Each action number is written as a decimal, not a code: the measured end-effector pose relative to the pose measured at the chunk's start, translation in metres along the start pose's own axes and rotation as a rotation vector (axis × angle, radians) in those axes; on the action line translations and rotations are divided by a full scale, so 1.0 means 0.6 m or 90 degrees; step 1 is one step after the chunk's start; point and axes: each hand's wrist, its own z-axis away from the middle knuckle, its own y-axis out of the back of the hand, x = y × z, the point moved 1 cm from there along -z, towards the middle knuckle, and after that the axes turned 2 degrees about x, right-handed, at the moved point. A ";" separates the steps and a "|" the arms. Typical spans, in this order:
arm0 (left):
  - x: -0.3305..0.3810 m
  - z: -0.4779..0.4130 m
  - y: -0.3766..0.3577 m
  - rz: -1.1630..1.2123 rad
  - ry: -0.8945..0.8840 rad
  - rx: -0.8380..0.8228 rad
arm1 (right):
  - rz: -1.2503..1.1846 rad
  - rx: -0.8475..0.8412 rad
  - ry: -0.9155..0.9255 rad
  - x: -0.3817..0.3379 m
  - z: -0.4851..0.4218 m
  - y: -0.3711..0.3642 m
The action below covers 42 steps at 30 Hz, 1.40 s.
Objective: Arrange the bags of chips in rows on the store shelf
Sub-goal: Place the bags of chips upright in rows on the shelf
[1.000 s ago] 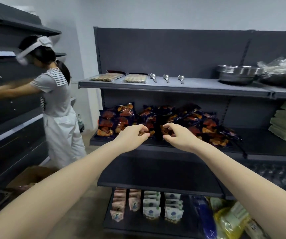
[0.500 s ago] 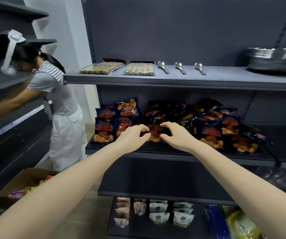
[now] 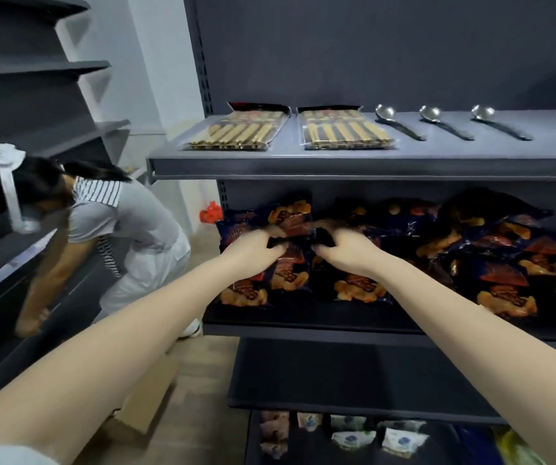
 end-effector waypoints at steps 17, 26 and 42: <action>-0.135 -0.029 -0.046 0.022 0.018 0.160 | -0.070 -0.003 0.092 0.060 -0.143 -0.155; -0.204 0.000 -0.051 0.035 0.130 0.236 | -0.182 0.079 0.178 0.028 -0.190 -0.214; -0.231 -0.002 -0.115 0.447 0.256 0.202 | 0.004 0.003 0.164 0.007 -0.182 -0.278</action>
